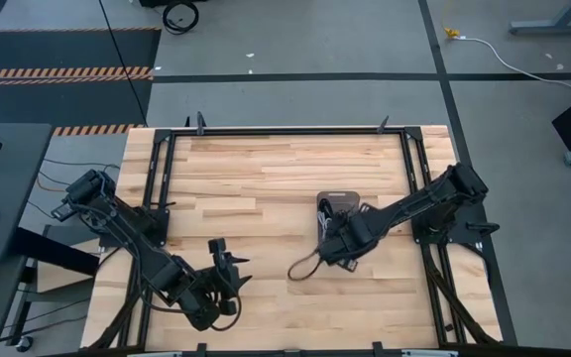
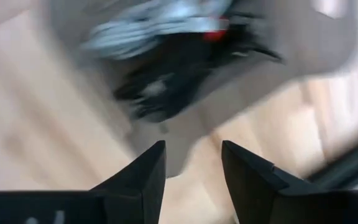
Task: Pick and place USB-C Cables
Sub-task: Adjust the black bin on the table
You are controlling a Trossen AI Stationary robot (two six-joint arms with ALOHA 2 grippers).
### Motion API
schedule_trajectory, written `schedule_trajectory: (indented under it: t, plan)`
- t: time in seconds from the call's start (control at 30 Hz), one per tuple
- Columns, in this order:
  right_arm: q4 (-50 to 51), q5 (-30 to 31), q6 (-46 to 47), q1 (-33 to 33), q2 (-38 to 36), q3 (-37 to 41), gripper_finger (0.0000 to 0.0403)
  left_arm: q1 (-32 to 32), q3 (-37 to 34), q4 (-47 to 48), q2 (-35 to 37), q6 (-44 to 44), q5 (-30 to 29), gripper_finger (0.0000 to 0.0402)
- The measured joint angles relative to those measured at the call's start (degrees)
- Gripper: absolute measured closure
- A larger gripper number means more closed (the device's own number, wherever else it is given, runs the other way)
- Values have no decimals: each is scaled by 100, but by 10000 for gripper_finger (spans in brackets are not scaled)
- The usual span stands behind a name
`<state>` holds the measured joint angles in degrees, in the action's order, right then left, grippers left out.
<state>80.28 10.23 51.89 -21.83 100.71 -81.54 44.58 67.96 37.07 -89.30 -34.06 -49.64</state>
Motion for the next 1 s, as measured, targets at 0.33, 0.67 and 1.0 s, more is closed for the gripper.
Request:
schedule_trajectory:
  t: [0.33, 0.67, 1.0]
  plan:
    - [-159, 1077, -1708, -694, 0, 0, 259, -195, 0, -38, 0, 778, -139, 203]
    - [-1165, 2167, -6484, -388, 4, 0, 268, -440, 0, -119, 0, 717, 136, 203]
    - [-1735, 1595, -8686, 267, 28, 0, 268, -75, 0, 163, 0, -13, 156, 203]
